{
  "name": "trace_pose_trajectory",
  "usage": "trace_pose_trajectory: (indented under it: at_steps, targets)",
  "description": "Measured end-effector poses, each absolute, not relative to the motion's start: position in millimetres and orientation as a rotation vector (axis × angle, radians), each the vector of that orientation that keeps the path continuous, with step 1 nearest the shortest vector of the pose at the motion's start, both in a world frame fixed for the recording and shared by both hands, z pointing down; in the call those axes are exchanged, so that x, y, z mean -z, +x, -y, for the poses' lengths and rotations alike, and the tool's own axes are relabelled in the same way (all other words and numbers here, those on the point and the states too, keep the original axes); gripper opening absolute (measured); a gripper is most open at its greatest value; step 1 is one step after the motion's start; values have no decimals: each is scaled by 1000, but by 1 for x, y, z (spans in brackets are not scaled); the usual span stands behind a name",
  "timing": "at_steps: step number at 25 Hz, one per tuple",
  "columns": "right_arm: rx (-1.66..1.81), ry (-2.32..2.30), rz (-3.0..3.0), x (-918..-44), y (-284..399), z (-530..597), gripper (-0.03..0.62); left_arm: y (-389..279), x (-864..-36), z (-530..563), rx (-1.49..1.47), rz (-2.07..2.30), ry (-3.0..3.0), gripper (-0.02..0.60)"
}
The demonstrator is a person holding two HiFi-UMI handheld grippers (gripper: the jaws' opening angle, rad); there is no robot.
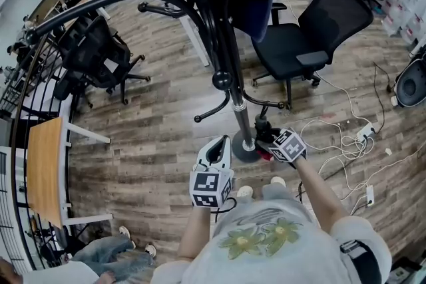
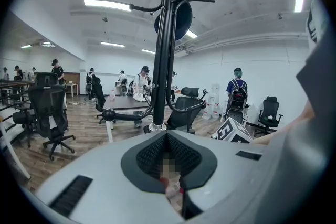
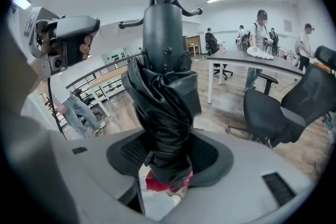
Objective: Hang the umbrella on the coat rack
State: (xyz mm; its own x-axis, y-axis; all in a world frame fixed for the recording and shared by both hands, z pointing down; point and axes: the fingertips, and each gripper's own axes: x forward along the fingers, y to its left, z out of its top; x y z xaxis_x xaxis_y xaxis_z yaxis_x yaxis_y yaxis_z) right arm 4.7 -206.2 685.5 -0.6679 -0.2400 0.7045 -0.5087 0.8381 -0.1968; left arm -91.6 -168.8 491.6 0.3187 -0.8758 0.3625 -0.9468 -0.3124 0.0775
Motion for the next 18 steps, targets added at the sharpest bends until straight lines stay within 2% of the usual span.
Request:
trace_pose_trajectory:
  at_steps: [18]
  targets:
    - [-467,757,2327,-704,12,241,221,-93,-498,167,-373,1629,2289,3]
